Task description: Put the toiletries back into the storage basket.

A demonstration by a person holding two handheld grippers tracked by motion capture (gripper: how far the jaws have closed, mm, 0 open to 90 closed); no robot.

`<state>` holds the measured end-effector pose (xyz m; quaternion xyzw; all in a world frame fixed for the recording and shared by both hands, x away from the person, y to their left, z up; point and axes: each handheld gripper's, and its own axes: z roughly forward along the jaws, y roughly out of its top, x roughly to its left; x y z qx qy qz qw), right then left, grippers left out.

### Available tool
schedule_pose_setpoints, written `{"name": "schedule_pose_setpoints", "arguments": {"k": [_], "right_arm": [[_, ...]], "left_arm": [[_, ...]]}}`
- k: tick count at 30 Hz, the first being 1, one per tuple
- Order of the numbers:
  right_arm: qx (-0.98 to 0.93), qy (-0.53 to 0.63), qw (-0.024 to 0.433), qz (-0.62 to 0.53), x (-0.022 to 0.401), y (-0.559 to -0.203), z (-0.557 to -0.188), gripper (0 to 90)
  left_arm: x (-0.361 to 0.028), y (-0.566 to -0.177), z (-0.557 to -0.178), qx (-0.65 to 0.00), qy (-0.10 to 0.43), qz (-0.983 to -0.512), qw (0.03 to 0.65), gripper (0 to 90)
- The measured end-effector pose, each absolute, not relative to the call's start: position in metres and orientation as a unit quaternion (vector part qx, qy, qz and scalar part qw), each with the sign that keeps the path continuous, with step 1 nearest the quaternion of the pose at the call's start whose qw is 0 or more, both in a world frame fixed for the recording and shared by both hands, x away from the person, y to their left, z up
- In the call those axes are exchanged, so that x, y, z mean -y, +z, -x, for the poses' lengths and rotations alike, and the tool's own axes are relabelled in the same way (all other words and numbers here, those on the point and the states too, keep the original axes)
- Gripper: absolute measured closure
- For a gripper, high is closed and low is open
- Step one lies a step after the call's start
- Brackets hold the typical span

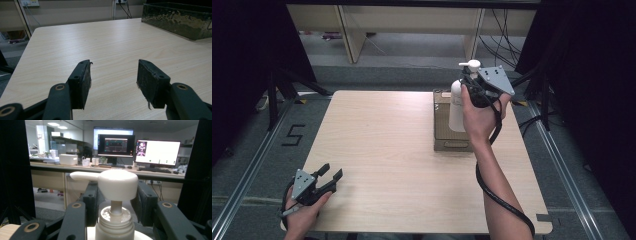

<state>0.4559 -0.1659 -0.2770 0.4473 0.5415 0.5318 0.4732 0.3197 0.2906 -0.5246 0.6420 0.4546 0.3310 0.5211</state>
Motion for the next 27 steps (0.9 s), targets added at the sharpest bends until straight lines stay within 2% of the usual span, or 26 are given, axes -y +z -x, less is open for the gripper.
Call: {"name": "schedule_pose_setpoints", "arguments": {"k": [27], "right_arm": [[-0.557,0.514,0.456,-0.466,0.162,-0.29,-0.489,60.5]], "left_arm": [[-0.29,-0.525,-0.32,-0.454,0.331,-0.643,0.521,44.1]]}}
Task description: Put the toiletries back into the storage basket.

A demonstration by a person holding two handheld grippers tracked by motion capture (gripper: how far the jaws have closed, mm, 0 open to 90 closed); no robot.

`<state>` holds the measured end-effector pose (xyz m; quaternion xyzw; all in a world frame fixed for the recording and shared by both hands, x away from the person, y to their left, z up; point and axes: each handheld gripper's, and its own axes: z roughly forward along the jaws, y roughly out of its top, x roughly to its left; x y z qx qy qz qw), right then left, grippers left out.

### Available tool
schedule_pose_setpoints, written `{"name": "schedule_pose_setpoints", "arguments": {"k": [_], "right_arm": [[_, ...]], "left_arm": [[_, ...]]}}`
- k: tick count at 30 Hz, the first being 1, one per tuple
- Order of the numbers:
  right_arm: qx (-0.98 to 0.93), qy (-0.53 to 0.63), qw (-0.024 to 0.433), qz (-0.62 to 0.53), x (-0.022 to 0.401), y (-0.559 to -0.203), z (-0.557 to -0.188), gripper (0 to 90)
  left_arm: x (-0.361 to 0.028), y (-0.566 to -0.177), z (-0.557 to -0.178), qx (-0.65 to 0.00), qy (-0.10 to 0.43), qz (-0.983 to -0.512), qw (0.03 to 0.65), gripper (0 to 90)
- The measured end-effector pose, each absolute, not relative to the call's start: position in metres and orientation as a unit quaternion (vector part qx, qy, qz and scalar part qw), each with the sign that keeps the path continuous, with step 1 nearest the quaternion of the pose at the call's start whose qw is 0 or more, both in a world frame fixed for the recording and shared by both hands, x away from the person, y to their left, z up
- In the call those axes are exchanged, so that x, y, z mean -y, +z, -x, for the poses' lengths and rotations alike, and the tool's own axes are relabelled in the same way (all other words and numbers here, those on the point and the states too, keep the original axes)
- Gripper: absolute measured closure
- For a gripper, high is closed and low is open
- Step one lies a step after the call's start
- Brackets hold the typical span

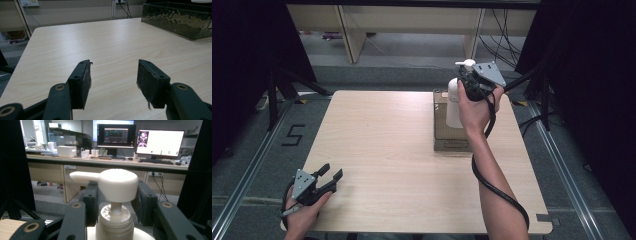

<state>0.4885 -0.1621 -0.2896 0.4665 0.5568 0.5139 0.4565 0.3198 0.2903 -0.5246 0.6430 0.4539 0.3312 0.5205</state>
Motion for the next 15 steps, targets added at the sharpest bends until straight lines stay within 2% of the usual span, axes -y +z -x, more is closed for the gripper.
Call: {"name": "schedule_pose_setpoints", "arguments": {"k": [15], "right_arm": [[-0.57,0.501,0.443,-0.477,0.161,-0.304,-0.501,60.5]], "left_arm": [[-0.29,-0.525,-0.32,-0.453,0.331,-0.644,0.521,44.1]]}}
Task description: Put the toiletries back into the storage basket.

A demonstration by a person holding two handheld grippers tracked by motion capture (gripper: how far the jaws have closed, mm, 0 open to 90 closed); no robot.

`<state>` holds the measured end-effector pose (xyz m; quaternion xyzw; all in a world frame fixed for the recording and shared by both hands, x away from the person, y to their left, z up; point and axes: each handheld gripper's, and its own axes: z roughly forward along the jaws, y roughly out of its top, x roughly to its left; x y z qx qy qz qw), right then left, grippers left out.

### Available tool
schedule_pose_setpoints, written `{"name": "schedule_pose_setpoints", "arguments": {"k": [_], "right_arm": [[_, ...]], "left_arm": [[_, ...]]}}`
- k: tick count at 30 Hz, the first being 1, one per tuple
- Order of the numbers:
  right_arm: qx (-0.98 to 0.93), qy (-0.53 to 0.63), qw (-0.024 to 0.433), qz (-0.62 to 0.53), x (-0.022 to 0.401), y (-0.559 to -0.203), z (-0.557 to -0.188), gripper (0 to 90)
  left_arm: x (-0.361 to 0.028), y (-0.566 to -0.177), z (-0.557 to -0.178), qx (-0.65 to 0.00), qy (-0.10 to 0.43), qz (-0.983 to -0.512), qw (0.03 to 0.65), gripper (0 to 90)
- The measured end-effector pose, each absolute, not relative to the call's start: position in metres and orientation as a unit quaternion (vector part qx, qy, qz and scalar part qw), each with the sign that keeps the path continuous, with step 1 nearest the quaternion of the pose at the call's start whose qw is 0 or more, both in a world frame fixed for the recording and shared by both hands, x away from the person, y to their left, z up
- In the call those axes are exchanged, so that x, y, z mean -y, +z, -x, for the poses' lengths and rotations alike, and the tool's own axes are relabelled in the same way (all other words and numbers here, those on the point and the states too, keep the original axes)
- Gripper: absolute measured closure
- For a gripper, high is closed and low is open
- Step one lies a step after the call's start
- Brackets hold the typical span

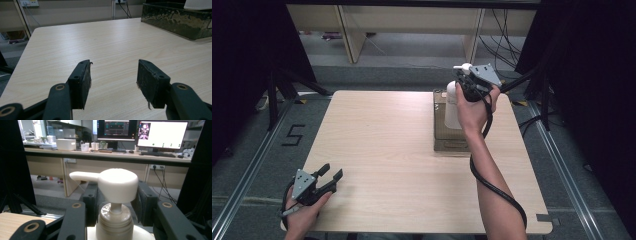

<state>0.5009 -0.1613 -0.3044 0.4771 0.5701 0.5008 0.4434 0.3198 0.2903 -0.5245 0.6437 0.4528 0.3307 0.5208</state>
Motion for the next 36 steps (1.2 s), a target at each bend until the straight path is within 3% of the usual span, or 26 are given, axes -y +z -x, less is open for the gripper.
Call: {"name": "schedule_pose_setpoints", "arguments": {"k": [36], "right_arm": [[-0.591,0.468,0.418,-0.507,0.167,-0.346,-0.517,60.5]], "left_arm": [[-0.29,-0.525,-0.32,-0.445,0.333,-0.644,0.525,44.1]]}}
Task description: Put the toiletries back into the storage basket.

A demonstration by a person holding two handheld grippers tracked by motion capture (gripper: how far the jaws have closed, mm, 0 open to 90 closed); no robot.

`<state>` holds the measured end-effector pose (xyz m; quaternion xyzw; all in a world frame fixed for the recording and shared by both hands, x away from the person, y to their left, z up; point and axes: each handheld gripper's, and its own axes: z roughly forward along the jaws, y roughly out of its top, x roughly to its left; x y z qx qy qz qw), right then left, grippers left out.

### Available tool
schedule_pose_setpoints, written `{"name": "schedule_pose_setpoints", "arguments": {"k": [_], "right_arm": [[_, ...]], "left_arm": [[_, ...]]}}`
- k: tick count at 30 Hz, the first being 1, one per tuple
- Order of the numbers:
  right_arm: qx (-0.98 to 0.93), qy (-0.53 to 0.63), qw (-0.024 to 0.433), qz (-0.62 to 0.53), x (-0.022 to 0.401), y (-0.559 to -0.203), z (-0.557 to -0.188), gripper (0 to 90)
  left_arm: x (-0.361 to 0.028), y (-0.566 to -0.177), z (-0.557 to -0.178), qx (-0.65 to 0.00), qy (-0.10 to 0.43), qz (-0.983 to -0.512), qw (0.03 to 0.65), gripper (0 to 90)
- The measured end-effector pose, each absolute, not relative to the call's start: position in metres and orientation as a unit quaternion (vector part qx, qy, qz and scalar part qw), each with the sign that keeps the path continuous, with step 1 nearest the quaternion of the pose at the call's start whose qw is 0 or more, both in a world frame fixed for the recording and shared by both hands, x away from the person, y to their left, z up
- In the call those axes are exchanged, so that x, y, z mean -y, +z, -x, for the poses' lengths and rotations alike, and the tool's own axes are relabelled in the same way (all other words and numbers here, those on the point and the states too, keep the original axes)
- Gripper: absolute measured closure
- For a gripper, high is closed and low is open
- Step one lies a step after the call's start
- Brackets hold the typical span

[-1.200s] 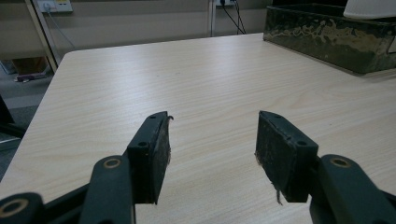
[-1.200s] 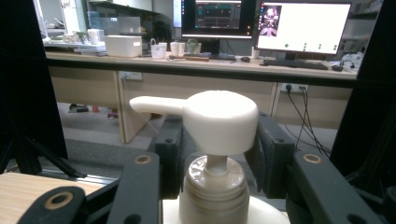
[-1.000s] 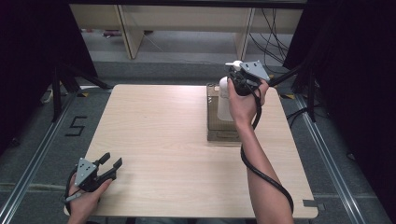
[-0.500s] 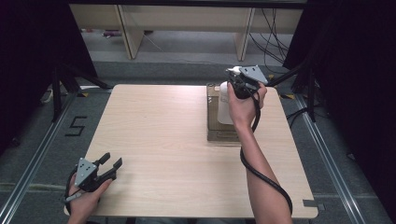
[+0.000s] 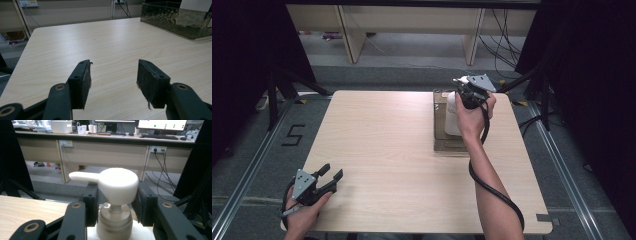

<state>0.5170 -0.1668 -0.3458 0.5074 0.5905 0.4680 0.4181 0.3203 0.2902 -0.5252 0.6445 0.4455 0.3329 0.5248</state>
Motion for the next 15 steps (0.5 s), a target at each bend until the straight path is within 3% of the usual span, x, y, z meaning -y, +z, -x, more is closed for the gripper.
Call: {"name": "schedule_pose_setpoints", "arguments": {"k": [15], "right_arm": [[-0.609,0.454,0.414,-0.501,0.1682,-0.3545,-0.5205,60.3]], "left_arm": [[-0.29,-0.5246,-0.3195,-0.447,0.332,-0.649,0.518,44.1]]}}
